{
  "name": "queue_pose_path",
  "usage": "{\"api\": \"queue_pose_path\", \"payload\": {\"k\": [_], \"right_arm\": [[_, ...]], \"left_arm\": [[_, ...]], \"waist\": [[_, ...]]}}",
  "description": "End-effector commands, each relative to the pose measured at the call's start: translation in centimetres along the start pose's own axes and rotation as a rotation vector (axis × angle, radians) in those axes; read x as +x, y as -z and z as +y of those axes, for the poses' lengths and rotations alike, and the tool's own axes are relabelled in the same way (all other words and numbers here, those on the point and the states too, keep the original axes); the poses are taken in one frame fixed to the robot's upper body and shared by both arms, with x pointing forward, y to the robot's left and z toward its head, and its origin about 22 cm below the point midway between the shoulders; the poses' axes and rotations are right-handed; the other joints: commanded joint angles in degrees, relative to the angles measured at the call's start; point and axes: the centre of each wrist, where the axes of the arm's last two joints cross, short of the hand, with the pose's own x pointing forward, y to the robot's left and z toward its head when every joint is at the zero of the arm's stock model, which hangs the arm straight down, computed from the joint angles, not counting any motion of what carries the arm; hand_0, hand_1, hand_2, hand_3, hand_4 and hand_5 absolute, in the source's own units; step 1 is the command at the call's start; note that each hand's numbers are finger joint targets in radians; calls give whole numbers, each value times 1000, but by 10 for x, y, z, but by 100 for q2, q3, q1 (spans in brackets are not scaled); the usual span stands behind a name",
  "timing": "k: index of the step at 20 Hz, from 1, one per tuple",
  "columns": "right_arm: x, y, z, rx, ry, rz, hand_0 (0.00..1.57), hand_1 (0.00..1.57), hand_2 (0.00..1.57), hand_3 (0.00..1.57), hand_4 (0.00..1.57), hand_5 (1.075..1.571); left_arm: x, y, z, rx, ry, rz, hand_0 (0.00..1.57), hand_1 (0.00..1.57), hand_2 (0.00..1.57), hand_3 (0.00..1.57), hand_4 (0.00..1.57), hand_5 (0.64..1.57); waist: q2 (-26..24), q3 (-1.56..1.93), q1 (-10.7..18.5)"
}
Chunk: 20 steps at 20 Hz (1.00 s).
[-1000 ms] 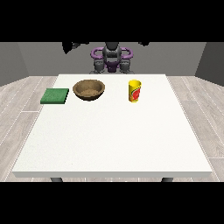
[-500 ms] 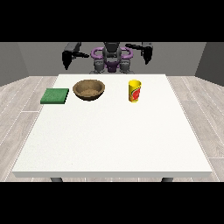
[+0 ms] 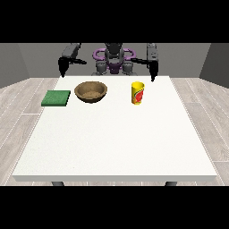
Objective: Pick the cup and pour the ball into the bowl, then pick the bowl and place it on the pad
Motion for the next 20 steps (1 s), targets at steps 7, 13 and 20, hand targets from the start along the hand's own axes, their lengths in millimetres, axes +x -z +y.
{"api": "queue_pose_path", "payload": {"k": [7, 13, 20], "right_arm": [[-5, 8, -45, 23, 21, -56, 0, 0, 0, 0, 0, 1563], [-20, 0, -63, 5, 16, -77, 0, 0, 0, 0, 0, 1558], [-1, 11, -70, 32, 21, -105, 0, 0, 0, 0, 0, 1558]], "left_arm": [[-40, 11, 2, 90, 39, -73, 0, 0, 0, 0, 0, 1238], [-65, 1, -22, 71, 35, -58, 0, 0, 0, 0, 0, 1267], [-84, 2, 15, 138, -34, -69, 659, 659, 914, 286, 0, 1425]], "waist": [[504, -1, -262], [578, 0, -251], [811, -5, -417]]}}
